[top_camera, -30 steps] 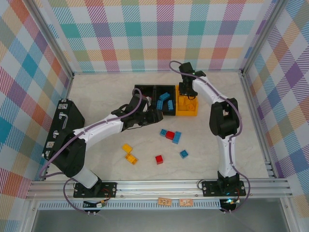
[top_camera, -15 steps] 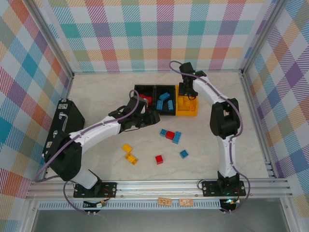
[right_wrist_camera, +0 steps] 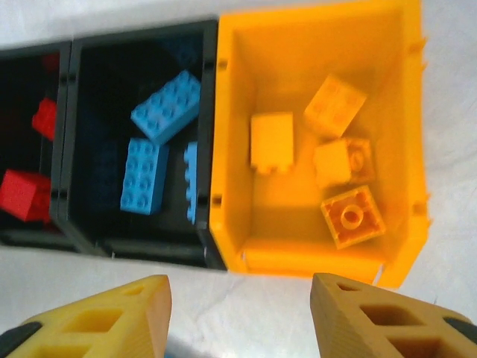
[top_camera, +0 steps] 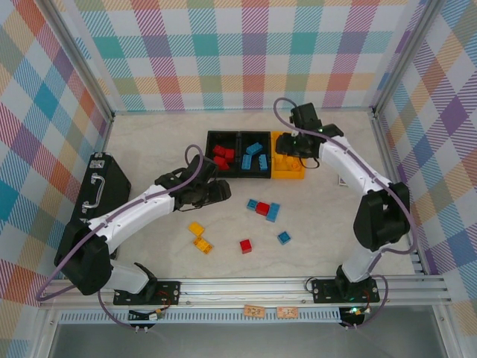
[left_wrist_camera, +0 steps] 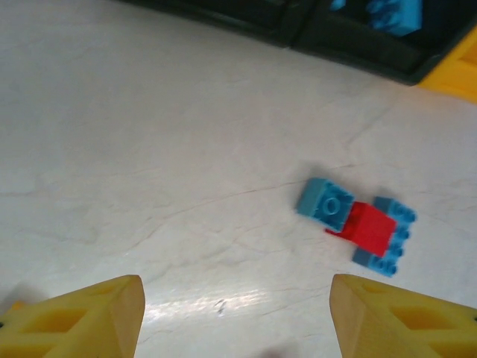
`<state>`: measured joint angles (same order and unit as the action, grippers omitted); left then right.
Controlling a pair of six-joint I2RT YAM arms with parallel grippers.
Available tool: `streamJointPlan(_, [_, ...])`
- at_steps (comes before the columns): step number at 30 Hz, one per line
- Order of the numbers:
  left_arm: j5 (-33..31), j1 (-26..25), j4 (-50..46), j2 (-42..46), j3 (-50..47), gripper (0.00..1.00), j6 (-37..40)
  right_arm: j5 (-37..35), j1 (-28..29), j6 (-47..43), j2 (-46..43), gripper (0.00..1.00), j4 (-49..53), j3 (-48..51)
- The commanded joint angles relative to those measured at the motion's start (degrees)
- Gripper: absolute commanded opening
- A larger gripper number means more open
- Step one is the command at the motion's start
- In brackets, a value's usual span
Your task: Sort the legos into containers by color
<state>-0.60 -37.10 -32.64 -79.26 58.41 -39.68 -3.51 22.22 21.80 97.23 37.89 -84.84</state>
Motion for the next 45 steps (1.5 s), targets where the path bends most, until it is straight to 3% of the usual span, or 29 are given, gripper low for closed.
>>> streamJointPlan(1, [-3.7,-0.2,-8.2,2.0,0.3,0.68,-2.5,4.6,1.3,0.9,-4.1,0.54,-2.2,4.0])
streamJointPlan(11, [-7.4,1.0,-14.0,3.4,-4.0,0.75,-10.1,15.8,7.0,1.2,-14.2,0.56,-5.2,16.7])
streamJointPlan(20, [-3.7,1.6,-13.9,-1.0,-8.3,0.77,-16.6,16.6,10.1,3.4,-19.0,0.57,-7.6,24.7])
streamJointPlan(32, [-1.4,1.8,-8.1,-6.7,-12.1,0.75,-20.1,17.6,10.2,4.1,-18.7,0.57,-9.2,25.4])
streamJointPlan(35, [-2.1,2.0,-7.5,-7.8,-12.0,0.70,-20.1,17.5,10.3,4.4,-18.9,0.57,-9.4,25.7])
streamJointPlan(45, [-4.1,2.8,-7.1,-9.0,-10.5,0.35,-18.3,18.2,10.3,5.4,-18.9,0.57,-10.4,26.7])
